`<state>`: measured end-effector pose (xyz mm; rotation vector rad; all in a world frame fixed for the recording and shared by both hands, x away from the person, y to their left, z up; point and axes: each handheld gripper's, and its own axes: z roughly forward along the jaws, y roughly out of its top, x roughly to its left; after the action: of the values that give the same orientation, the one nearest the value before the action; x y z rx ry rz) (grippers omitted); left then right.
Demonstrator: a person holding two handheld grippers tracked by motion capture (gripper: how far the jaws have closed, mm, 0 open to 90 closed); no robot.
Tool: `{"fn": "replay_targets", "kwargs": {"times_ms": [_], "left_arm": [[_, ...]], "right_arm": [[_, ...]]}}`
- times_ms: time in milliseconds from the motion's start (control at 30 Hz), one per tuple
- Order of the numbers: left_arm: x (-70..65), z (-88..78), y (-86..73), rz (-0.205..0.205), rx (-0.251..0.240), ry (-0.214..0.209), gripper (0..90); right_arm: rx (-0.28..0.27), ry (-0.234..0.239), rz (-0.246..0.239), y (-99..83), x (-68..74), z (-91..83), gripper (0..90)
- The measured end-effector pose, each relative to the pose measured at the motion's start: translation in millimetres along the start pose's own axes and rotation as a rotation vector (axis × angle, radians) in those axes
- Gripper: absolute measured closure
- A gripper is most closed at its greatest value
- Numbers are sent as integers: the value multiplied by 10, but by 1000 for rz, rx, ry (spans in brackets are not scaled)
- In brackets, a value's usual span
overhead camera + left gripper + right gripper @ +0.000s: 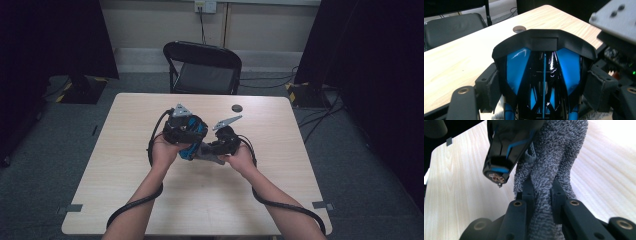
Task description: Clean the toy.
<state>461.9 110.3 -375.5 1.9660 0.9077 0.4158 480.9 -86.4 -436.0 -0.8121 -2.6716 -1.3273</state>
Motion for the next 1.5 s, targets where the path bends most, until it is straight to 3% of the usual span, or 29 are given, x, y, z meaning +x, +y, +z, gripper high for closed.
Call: {"fn": "replay_targets", "kwargs": {"times_ms": [433,700,767,967,1233,1500], "left_arm": [[35,-29,60,-6,-15,12,255],[101,-116,99,-9,-25,30,255],[132,-151,101,-10,-26,40,255],[226,-243,49,-23,-21,59,255],[358,-268,-145,-38,32,79,255],[465,-267,-366,-61,71,98,255]], "right_arm": [[19,38,14,-107,49,155,787],[72,24,-23,-145,86,206,787],[85,3,-38,-139,84,185,786],[72,-55,-26,-152,-46,-26,786],[32,-154,-3,-193,-279,-394,785],[24,-220,40,-377,-494,-655,785]]}}
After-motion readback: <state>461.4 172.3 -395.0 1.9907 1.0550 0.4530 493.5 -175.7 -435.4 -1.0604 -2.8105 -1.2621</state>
